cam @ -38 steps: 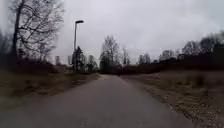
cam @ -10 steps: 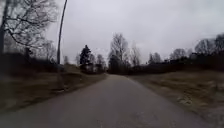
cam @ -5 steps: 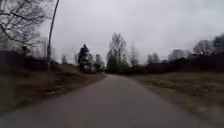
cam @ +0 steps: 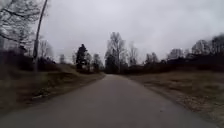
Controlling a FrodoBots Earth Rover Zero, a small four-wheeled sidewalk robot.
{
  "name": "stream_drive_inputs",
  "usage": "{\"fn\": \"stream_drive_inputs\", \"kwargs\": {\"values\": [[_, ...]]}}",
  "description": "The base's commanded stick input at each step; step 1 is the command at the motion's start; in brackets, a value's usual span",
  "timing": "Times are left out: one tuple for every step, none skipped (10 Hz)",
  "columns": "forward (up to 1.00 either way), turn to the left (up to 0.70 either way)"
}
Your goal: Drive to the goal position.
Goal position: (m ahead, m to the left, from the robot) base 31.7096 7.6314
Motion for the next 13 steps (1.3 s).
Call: {"fn": "stream_drive_inputs", "kwargs": {"values": [[1.0, 0.0], [1.0, 0.0], [1.0, 0.0], [1.0, 0.0], [1.0, 0.0], [1.0, 0.0], [1.0, 0.0], [1.0, 0.0], [1.0, 0.0], [1.0, 0.0], [1.0, 0.0], [1.0, 0.0], [1.0, 0.0]]}}
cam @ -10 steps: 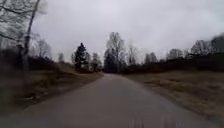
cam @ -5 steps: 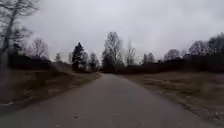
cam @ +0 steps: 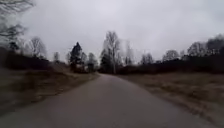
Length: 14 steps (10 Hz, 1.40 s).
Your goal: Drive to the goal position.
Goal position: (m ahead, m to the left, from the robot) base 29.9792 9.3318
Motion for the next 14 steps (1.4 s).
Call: {"fn": "stream_drive_inputs", "kwargs": {"values": [[1.0, 0.0], [1.0, 0.0], [1.0, 0.0], [1.0, 0.0], [1.0, 0.0], [1.0, 0.0], [1.0, 0.0], [1.0, 0.0], [1.0, 0.0], [1.0, 0.0], [1.0, 0.0], [1.0, 0.0], [1.0, 0.0], [1.0, 0.0]]}}
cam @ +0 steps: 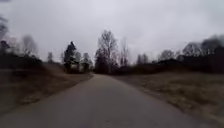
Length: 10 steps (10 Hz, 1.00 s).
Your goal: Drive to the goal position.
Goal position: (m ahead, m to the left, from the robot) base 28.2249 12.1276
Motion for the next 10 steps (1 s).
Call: {"fn": "stream_drive_inputs", "kwargs": {"values": [[1.0, 0.0], [1.0, 0.0], [1.0, 0.0], [1.0, 0.0], [1.0, 0.0], [1.0, 0.02], [1.0, 0.1], [1.0, 0.34], [1.0, 0.4], [1.0, 0.02]]}}
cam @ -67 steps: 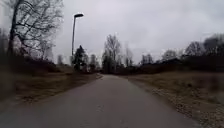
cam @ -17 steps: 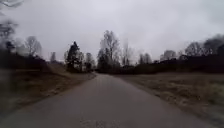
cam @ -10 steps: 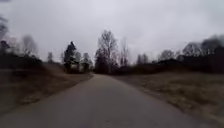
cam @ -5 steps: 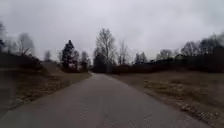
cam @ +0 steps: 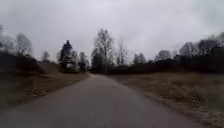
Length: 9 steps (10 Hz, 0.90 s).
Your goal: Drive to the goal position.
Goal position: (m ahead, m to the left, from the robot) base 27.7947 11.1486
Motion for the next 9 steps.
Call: {"fn": "stream_drive_inputs", "kwargs": {"values": [[1.0, 0.0], [1.0, 0.0], [1.0, 0.0], [1.0, 0.0], [1.0, 0.0], [1.0, 0.0], [1.0, 0.0], [1.0, 0.0], [1.0, 0.0]]}}
